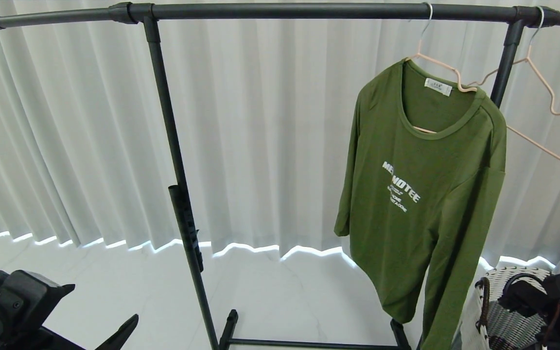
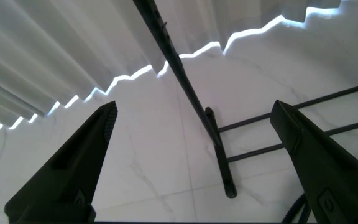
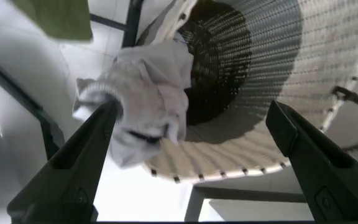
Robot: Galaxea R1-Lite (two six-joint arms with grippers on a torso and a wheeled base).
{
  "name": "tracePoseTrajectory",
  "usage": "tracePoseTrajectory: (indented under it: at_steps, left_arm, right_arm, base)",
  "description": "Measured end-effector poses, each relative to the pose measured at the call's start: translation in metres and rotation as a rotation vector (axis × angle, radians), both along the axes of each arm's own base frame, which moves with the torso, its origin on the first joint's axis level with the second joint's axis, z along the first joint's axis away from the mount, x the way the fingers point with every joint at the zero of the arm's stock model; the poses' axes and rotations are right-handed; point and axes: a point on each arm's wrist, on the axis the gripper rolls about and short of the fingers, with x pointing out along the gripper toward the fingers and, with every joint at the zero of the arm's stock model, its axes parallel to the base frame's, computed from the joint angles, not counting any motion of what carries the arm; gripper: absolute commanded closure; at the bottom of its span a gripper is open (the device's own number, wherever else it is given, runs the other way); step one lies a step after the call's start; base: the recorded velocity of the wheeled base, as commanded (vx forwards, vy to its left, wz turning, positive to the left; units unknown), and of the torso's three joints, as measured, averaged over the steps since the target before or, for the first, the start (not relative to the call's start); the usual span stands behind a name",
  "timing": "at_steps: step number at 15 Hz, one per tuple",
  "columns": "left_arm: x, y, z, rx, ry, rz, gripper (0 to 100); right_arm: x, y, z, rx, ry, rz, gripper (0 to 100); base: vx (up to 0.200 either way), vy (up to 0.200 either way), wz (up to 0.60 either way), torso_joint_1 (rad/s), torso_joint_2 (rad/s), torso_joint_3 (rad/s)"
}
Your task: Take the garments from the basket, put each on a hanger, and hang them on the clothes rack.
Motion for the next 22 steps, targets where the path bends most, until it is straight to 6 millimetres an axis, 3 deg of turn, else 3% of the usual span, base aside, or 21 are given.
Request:
tracePoseTrajectory:
  at_steps: [7,8,15,18,22]
  left_arm:
    - [-0.001,-0.001,-0.005,0.006,0.025,-0.01,0]
    - [-0.001,-0.001,-0.005,0.006,0.026,-0.01,0]
    - [-0.004,0.0,-0.011,0.011,0.049,-0.01,0]
    - [-0.004,0.0,-0.01,0.015,0.04,-0.003,0]
    - [-0.005,0.002,-0.008,0.028,0.023,0.038,0]
  right_arm:
    - [0.009,-0.003,-0.021,-0.011,0.1,-0.023,0]
    - [0.011,-0.003,-0.022,-0.009,0.088,-0.025,100]
    - [0.005,-0.003,-0.025,-0.023,0.064,-0.028,100]
    - [0.004,-0.004,-0.012,-0.056,-0.012,-0.048,100]
    - [0.003,-0.004,0.022,-0.072,-0.045,-0.055,100]
  base:
    - [0.0,0.0,0.0,0.0,0.0,0.0]
    - [0.0,0.0,0.0,0.0,0.0,0.0]
    - [0.0,0.0,0.0,0.0,0.0,0.0]
    - [0.0,0.0,0.0,0.0,0.0,0.0]
    - [-0.1,0.0,0.0,0.001,0.0,0.001]
